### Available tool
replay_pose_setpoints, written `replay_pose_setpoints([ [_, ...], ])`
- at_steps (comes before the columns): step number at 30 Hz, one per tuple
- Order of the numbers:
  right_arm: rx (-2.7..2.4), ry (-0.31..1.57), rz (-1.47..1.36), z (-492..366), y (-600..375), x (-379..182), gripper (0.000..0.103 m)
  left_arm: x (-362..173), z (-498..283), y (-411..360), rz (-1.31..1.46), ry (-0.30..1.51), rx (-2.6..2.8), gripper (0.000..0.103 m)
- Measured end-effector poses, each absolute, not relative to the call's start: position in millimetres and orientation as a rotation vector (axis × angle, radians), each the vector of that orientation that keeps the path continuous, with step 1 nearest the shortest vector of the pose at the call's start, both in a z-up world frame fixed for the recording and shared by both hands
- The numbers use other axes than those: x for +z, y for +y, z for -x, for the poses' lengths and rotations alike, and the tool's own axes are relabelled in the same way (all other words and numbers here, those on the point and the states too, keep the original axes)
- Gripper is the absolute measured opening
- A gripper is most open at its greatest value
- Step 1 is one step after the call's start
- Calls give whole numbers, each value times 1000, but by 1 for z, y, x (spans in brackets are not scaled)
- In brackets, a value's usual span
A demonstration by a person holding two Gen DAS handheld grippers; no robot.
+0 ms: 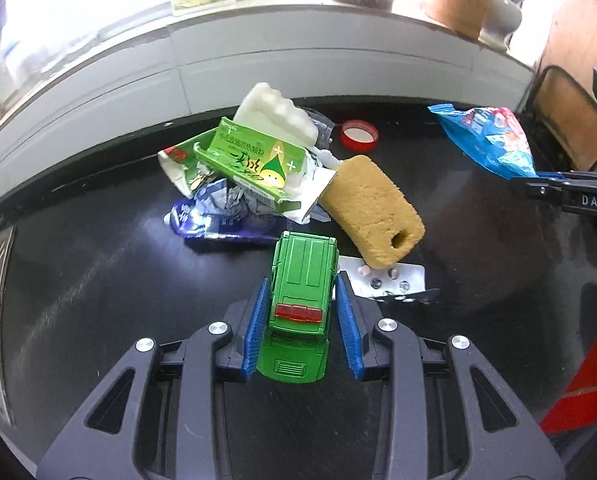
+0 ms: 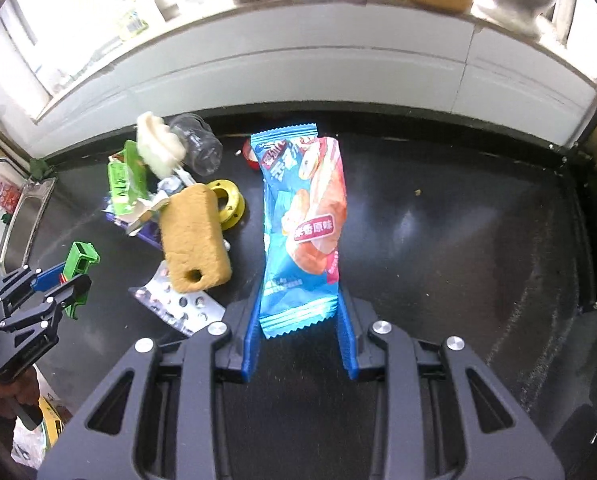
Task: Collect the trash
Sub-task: 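Carry the car and wrapper to the floor bin and open both tools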
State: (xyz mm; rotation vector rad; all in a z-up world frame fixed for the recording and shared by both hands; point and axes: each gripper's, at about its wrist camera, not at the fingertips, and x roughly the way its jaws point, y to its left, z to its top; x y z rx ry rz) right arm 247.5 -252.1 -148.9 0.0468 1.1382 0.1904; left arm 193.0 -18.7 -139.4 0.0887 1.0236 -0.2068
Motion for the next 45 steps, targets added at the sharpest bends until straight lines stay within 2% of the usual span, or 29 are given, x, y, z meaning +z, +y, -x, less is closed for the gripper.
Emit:
replay_pose_setpoints([
  [6,200,1109,-29,-228,-245,-128,33,-131,-180,-7,-62,1013,-176,33],
  [11,284,1050,13,-211,-199,-103,33,-117,-159,32,-24,976,-101,33],
  [16,495,999,74,-195,-102,-84,33,-103,-122,95,24,932,38,33],
  [21,782,1009,143,-161,29,-86,33,-96,-45,187,87,897,265,33],
  [28,1131,1111,264,-75,205,-122,33,-129,85,298,229,936,544,33],
  [34,1290,1230,423,14,313,-177,33,-193,181,371,389,1000,691,34],
  [45,1203,1405,622,59,400,-298,33,-297,227,440,585,1062,674,34],
])
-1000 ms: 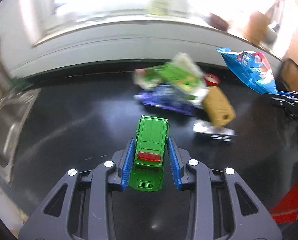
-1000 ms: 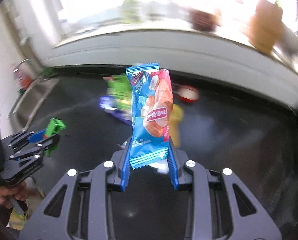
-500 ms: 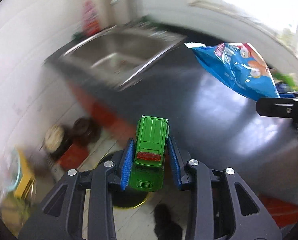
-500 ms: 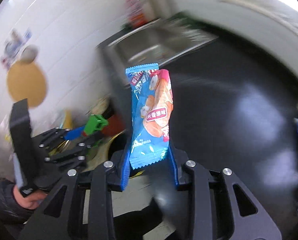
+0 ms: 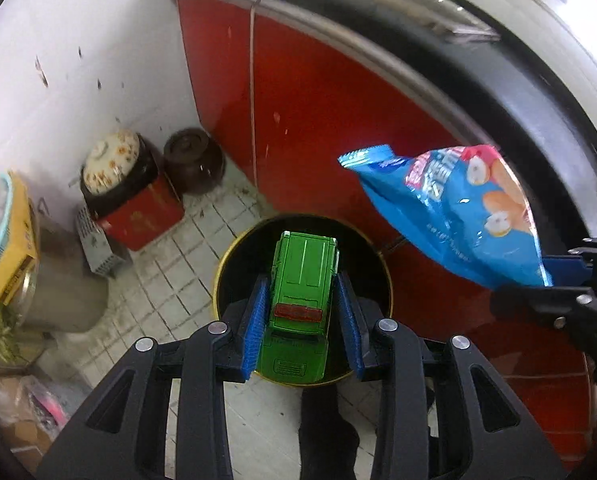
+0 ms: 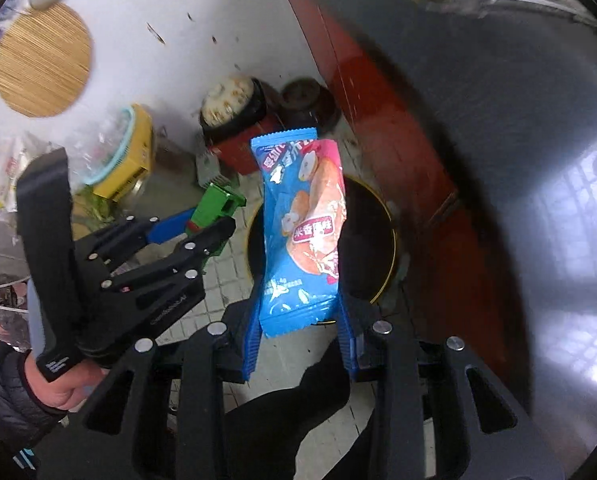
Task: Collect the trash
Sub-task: 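Carry the car and wrapper to the floor bin and open both tools, then swing both tools back over the counter toward the trash pile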
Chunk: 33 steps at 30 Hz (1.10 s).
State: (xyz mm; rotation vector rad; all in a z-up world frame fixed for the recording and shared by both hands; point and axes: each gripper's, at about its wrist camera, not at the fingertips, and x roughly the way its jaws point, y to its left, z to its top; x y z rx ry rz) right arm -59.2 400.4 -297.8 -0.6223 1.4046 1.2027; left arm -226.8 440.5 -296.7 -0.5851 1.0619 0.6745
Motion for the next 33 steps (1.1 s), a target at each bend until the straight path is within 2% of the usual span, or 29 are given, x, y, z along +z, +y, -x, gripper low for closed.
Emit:
replay_pose_setpoints([
  [9,1156,1432,670,58,434,-327,33,-330,231,455,624,1091,618,34],
  [10,1154,1429,675,58,434,-327,39,-331,231,456,630,1090,616,39],
  [11,1149,1429,684,59,437,-330,58,-333,232,457,634,1092,617,47],
  [12,1144,1427,686,58,437,-331,69,-336,233,459,637,1091,616,65],
  [13,1142,1417,683,57,437,-330,78,-336,233,459,640,1087,616,76],
  [18,1155,1427,695,59,432,-330,79,-336,238,459,628,1092,637,77],
  [24,1175,1411,659,59,413,-305,79,-320,240,451,580,1104,650,85],
  [28,1185,1336,569,47,384,-252,80,-285,229,435,495,1093,627,88],
  [31,1146,1249,474,25,343,-201,86,-249,210,415,411,1072,595,93],
  [33,1104,1195,418,10,312,-172,87,-218,186,395,349,1057,557,96],
])
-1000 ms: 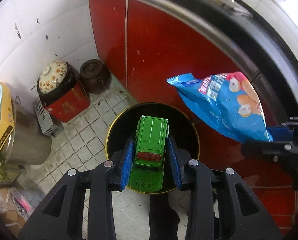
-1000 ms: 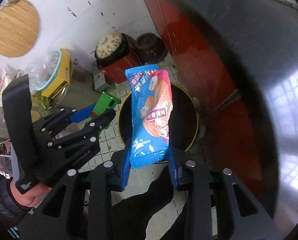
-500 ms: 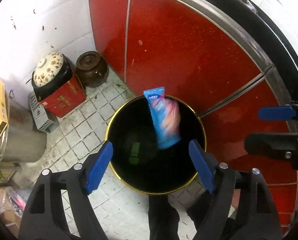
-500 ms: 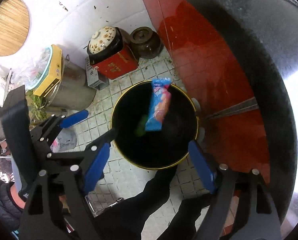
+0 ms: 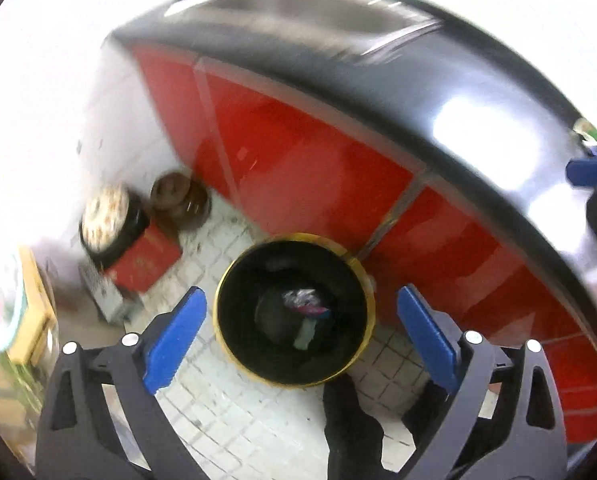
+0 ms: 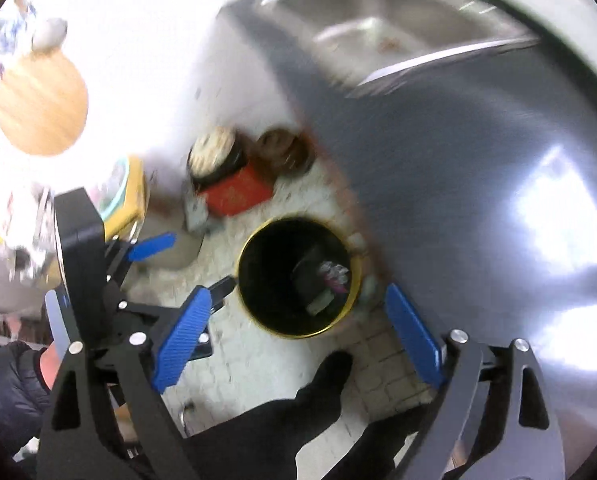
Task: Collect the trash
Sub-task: 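Swing both tools back over the counter toward the trash pile, then grasp the pill blister pack with the left tool while the right tool grasps the yellow sponge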
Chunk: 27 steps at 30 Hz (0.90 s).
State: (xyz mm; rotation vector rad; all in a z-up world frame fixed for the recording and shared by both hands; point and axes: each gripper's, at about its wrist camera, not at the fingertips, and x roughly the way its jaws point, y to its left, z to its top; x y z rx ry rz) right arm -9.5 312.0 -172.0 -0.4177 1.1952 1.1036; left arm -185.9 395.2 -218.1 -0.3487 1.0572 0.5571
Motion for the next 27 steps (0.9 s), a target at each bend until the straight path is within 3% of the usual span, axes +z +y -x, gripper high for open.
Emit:
replay_pose_setpoints([
  [10,546,971,170,-91,56,-63,89,-116,23,239,139,947,154,96],
  [19,274,937,21,-111,-134,-47,89,-78,-70,65,-5,885,-209,96],
  [27,248,969,-6,-133,-172,-64,89,-90,-93,10,-96,904,-301,96],
])
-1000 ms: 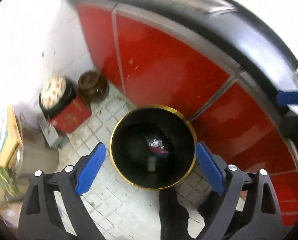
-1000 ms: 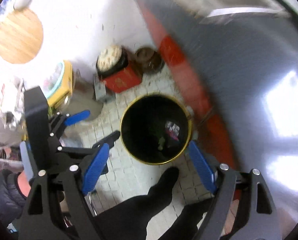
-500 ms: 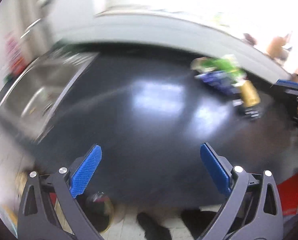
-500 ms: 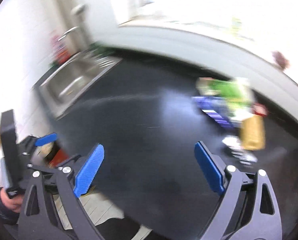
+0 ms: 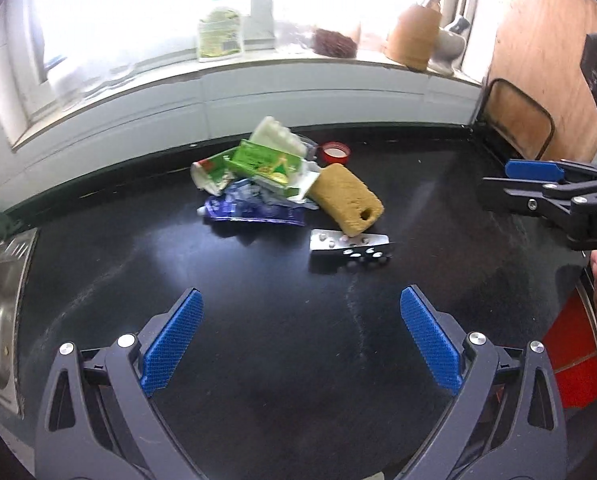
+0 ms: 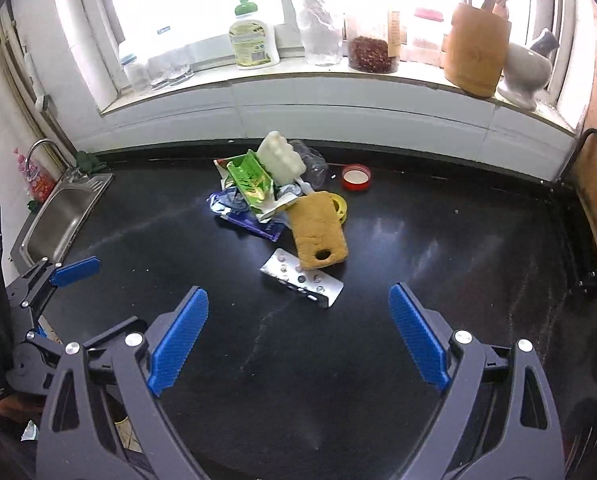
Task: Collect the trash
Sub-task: 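Grasp the pill blister pack with the left tool while the right tool grasps the yellow sponge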
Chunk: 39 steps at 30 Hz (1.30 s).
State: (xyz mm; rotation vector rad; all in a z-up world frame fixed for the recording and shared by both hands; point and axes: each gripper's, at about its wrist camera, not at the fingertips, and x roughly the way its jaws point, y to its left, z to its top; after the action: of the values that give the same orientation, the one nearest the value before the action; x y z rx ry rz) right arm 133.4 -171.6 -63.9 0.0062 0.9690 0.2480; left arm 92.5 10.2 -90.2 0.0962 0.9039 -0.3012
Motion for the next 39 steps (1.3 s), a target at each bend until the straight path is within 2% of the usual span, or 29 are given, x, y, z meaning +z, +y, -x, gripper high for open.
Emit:
replay_pose_setpoints([
  [7,299,1013,33,-181,-163,-96,89,-113,-118,-10,-116,878,-397,96],
  [17,382,1158,111,-263,-148,-185,88,-185,-165,-58,-414,864,-571,95],
  [23,421,1219,125,-290,-149,-213,85,-212,-186,-74,-484,881,-679,92],
  [27,472,1251,132,-299,-144,-228,79,-228,-200,-83,-515,899,-718,79],
  [30,509,1269,127,-303,-141,-234,74,-233,-206,-86,-498,912,-745,73],
  [31,519,1269,122,-304,-140,-233,63,-233,-207,-87,-493,916,-748,66],
  [32,517,1270,124,-304,-140,-231,47,-233,-207,-89,-480,926,-761,59],
  [34,532,1277,108,-306,-140,-228,38,-230,-208,-91,-470,942,-768,35],
  [35,535,1278,102,-306,-141,-227,34,-229,-207,-91,-468,953,-770,33],
  [37,534,1276,98,-305,-143,-223,31,-225,-205,-92,-456,967,-776,10],
  [39,527,1273,77,-304,-147,-217,30,-218,-201,-90,-455,963,-753,6],
])
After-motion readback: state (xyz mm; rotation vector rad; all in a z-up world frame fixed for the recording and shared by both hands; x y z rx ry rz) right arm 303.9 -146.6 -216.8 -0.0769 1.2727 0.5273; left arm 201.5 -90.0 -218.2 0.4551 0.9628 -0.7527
